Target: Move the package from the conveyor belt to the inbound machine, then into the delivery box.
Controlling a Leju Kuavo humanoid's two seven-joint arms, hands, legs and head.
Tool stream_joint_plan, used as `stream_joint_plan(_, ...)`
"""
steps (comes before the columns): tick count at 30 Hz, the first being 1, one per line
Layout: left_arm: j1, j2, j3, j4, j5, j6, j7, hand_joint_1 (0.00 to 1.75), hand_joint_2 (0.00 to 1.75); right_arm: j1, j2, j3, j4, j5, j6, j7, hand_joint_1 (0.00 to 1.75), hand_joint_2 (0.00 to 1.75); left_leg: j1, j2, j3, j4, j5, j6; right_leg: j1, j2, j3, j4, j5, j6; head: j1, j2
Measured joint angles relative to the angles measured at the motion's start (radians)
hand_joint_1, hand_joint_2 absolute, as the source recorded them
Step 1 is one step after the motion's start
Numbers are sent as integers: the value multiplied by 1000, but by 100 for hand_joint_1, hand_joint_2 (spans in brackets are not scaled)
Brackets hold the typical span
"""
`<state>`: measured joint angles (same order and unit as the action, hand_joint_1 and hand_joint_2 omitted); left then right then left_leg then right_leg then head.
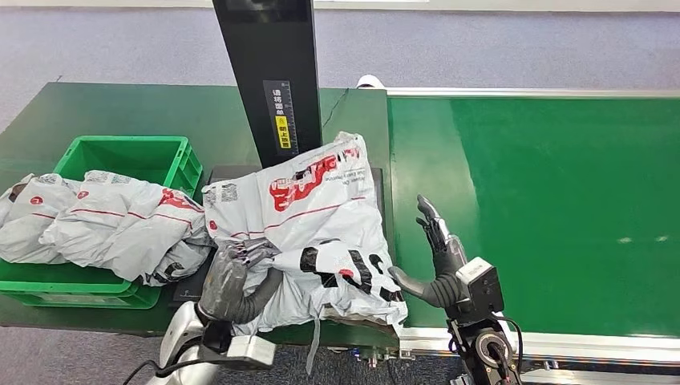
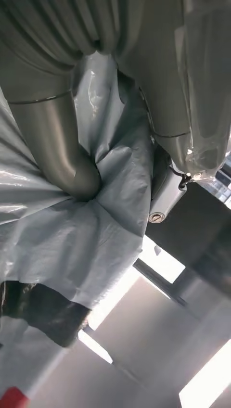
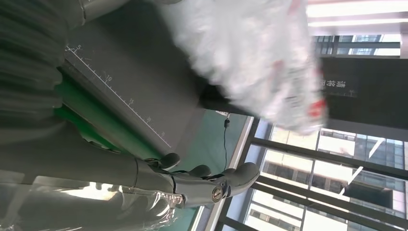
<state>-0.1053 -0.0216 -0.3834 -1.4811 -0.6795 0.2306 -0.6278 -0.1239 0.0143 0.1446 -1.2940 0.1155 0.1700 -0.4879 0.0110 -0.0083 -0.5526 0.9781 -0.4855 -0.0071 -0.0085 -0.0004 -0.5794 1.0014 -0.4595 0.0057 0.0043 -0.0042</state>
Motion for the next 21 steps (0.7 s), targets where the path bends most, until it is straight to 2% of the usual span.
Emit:
stream_joint_plan(2, 12, 0, 4, -47, 57, -7, -39, 175, 175, -1, -2, 0, 0, -5, 0, 0, 0, 175, 0, 0, 0, 0, 0, 0, 0, 0, 0, 0, 0, 0, 0, 0)
stream_joint_plan(5, 25, 2, 6, -104, 77, 3, -55, 175, 175, -2, -5, 0, 0, -9, 0, 0, 0, 175, 0, 0, 0, 0, 0, 0, 0, 0, 0, 0, 0, 0, 0, 0)
stream_joint_plan(10, 35, 20, 16, -222, 30, 120, -58, 175, 175, -2, -11, 0, 0, -14, -3, 3, 0, 175, 0, 0, 0, 0, 0, 0, 0, 0, 0, 0, 0, 0, 0, 0)
stream_joint_plan(14, 22, 23, 64, -261, -126, 193, -1, 175, 175, 5, -14, 0, 0, -14, -8, 3, 0, 175, 0, 0, 0, 0, 0, 0, 0, 0, 0, 0, 0, 0, 0, 0)
stream_joint_plan(17, -13, 21, 114, -250, -230, 251, 71, 175, 175, 21, -14, -3, -6, -12, -16, 3, 0, 175, 0, 0, 0, 0, 0, 0, 0, 0, 0, 0, 0, 0, 0, 0)
stream_joint_plan(21, -62, 20, 166, -219, -307, 264, 156, 175, 175, 40, -14, -10, -20, -6, -21, 4, 0, 175, 0, 1, 1, 0, 0, 0, 0, 0, 0, 0, 0, 0, 0, 0)
